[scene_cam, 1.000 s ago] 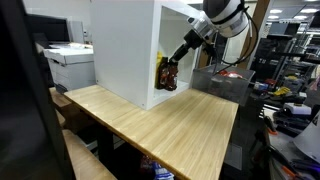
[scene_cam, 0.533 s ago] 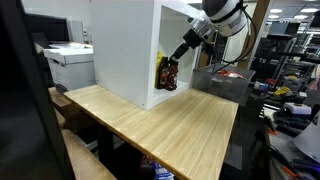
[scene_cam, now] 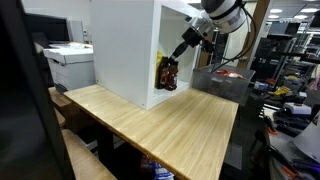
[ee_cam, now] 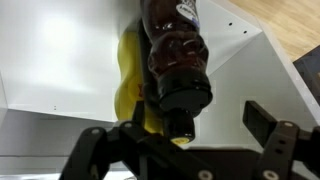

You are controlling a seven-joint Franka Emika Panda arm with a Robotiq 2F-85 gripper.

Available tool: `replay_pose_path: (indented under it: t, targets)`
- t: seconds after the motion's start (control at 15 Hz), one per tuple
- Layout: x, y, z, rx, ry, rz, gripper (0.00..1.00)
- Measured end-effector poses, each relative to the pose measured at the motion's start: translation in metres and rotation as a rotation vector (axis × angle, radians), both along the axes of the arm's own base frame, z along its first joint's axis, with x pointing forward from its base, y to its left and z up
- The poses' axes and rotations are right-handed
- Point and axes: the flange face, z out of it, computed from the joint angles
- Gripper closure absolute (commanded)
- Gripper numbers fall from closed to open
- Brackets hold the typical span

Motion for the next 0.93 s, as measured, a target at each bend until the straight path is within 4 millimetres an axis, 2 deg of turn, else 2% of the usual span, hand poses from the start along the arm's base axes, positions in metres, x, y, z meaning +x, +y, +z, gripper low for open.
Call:
replay_pose_path:
  t: [0.6, 0.93]
  targets:
    - [-0.003, -0.001, 0.003, -0.015, 0.058, -0.040, 0.00]
    - [-0.004, -0.009, 0.003, -0.019, 0.065, -0.061, 0.00]
